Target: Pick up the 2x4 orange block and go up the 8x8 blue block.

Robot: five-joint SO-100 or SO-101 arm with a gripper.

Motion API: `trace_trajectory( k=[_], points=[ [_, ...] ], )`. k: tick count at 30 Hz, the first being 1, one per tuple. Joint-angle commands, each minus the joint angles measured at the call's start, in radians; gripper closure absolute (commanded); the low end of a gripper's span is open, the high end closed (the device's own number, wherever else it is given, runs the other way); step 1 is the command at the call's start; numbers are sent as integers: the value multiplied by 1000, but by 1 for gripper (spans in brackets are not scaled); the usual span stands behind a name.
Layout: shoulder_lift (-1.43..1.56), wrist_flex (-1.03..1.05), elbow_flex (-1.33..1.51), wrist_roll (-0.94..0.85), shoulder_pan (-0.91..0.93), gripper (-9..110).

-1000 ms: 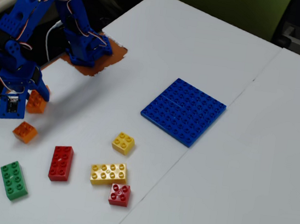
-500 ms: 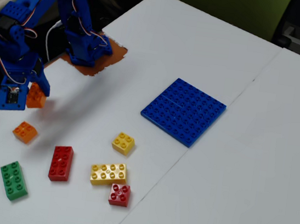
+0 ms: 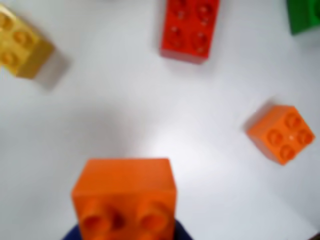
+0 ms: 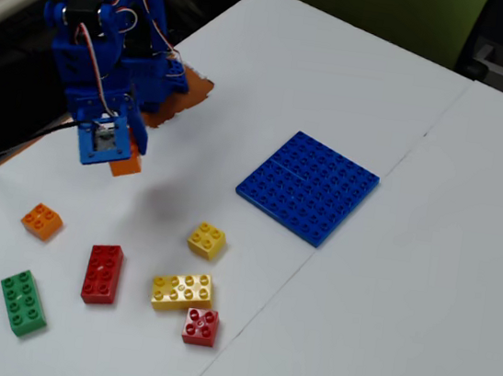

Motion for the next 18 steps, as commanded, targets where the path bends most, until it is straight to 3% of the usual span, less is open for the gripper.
trace_trajectory(
  k=[1, 18],
  points=[
    [63, -67, -54, 58, -126, 101],
    [-341, 121, -635, 75, -465, 101]
  ],
)
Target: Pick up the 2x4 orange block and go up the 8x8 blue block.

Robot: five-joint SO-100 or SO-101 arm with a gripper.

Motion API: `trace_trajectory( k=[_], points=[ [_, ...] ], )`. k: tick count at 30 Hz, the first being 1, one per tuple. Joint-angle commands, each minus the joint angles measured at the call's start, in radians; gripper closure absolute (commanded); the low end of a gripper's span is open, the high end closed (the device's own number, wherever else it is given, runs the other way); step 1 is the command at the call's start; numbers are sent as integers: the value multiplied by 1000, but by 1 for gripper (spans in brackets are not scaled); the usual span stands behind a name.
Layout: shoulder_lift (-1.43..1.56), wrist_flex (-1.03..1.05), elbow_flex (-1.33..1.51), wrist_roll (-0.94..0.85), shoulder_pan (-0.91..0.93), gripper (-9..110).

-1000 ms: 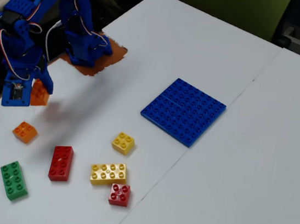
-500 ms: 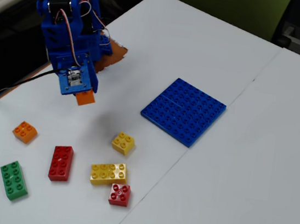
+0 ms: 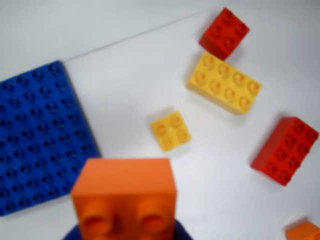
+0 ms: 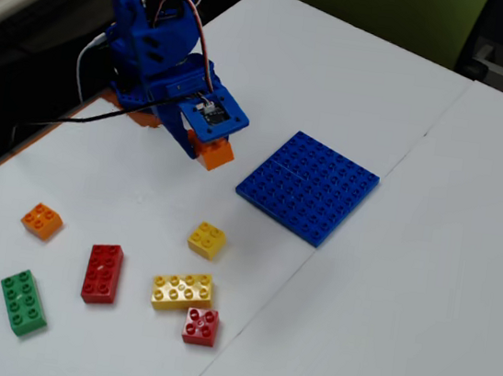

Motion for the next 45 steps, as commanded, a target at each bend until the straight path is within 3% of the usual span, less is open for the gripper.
trace_trajectory(
  k=[1, 19, 45],
  points=[
    [-78, 31, -164, -11, -58, 101],
    [-433, 267, -518, 37, -345, 101],
    [-614, 262, -695, 176, -397, 101]
  ],
)
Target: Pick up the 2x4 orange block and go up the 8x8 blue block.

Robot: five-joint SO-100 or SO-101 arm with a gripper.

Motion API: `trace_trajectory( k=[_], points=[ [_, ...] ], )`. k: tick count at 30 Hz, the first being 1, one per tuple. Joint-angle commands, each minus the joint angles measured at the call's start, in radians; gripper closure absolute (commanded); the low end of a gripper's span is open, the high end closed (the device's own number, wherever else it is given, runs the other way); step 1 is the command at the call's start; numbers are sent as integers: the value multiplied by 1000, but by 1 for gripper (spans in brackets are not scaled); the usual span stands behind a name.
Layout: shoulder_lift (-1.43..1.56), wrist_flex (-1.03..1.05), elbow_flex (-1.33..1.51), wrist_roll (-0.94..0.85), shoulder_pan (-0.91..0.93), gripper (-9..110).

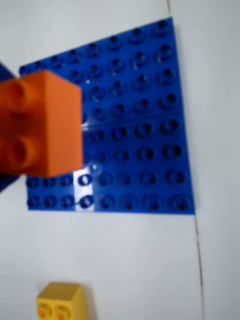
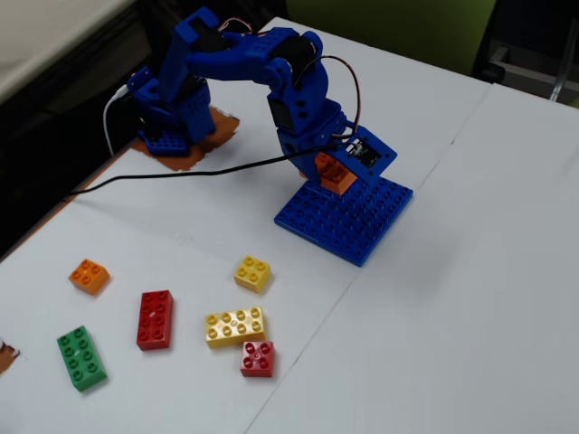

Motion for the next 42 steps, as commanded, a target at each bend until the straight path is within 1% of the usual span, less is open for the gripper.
trace_trajectory(
  k=[1, 42],
  points=[
    [2, -2, -54, 5, -17, 101],
    [-18, -2, -54, 20, -9, 101]
  ],
)
